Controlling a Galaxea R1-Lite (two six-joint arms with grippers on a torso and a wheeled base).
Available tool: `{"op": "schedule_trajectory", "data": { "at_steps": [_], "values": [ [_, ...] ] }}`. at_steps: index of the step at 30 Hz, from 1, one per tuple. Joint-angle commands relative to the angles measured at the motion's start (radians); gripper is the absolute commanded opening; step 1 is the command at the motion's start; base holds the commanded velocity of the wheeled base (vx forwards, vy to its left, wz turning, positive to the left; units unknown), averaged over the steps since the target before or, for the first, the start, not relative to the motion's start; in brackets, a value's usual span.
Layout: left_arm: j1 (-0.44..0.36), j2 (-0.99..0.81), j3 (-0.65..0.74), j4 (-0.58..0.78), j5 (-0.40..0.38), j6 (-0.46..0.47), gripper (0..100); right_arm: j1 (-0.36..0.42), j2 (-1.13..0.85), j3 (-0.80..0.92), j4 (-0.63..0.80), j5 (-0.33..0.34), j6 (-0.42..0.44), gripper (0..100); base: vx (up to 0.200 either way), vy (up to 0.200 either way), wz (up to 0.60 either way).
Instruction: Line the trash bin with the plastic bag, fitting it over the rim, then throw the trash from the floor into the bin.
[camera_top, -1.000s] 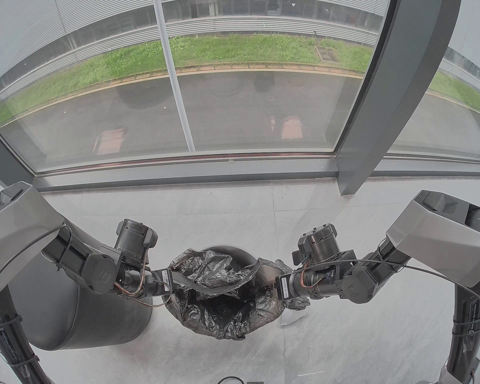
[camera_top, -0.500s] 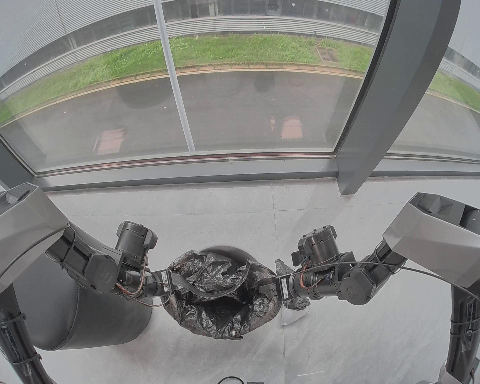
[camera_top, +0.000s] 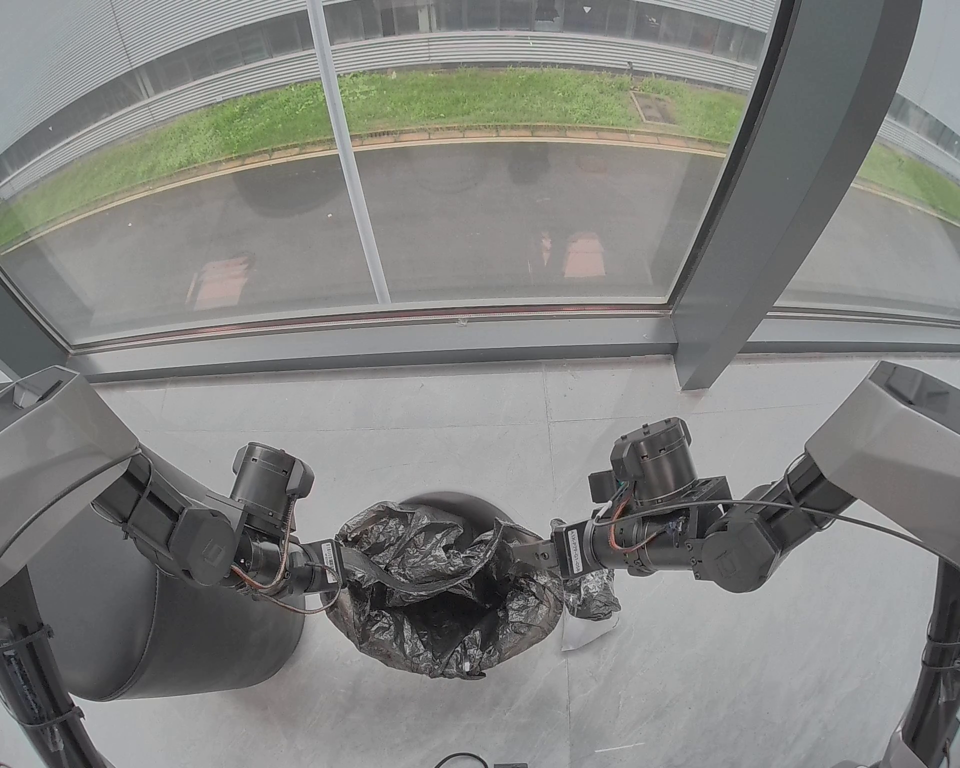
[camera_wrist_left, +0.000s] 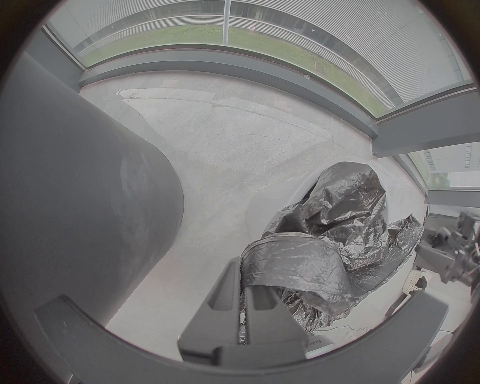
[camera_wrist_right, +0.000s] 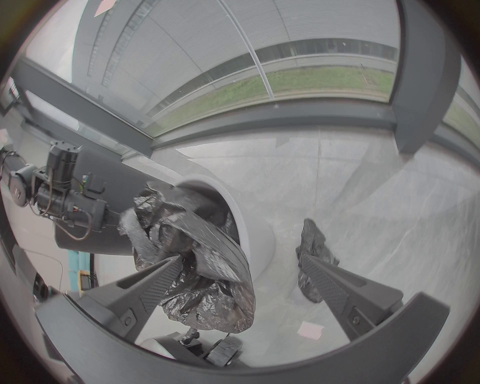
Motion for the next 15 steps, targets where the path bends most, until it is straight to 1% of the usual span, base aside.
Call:
{"op": "schedule_trajectory", "data": {
  "at_steps": [1,3,5,8,11,12,13,14,15],
  "values": [
    [0.009,-0.001,-0.001,-0.006,0.002,-0.002,0,0.030,-0.109,-0.006,0.020,-0.028,-0.080,100,0.000,0.000,0.00],
    [0.014,0.001,0.000,-0.029,0.000,-0.002,0,0.053,-0.106,-0.017,0.017,-0.083,-0.130,100,0.000,0.000,0.00],
    [0.019,0.002,0.003,-0.050,0.000,-0.004,0,0.082,-0.094,-0.039,0.017,-0.131,-0.162,100,0.000,0.000,0.00],
    [0.022,0.006,0.005,-0.060,0.000,-0.007,0,0.128,-0.055,-0.063,0.013,-0.155,-0.193,100,0.000,0.000,0.00],
    [0.022,0.007,0.003,-0.061,0.000,-0.008,0,0.164,-0.025,-0.083,0.011,-0.168,-0.244,100,0.000,0.000,0.00],
    [0.023,0.007,0.003,-0.061,0.000,-0.008,0,0.182,-0.005,-0.097,0.008,-0.178,-0.278,100,0.000,0.000,0.00],
    [0.023,0.007,0.003,-0.061,0.000,-0.008,0,0.182,-0.005,-0.097,0.008,-0.178,-0.278,100,0.000,0.000,0.00],
    [0.025,0.006,0.003,-0.061,0.000,-0.008,0,0.203,0.021,-0.117,0.005,-0.191,-0.313,100,0.000,0.000,0.00],
    [0.026,0.006,0.003,-0.061,0.000,-0.008,0,0.213,0.034,-0.128,0.005,-0.194,-0.328,100,0.000,0.000,0.00]
  ]
}}
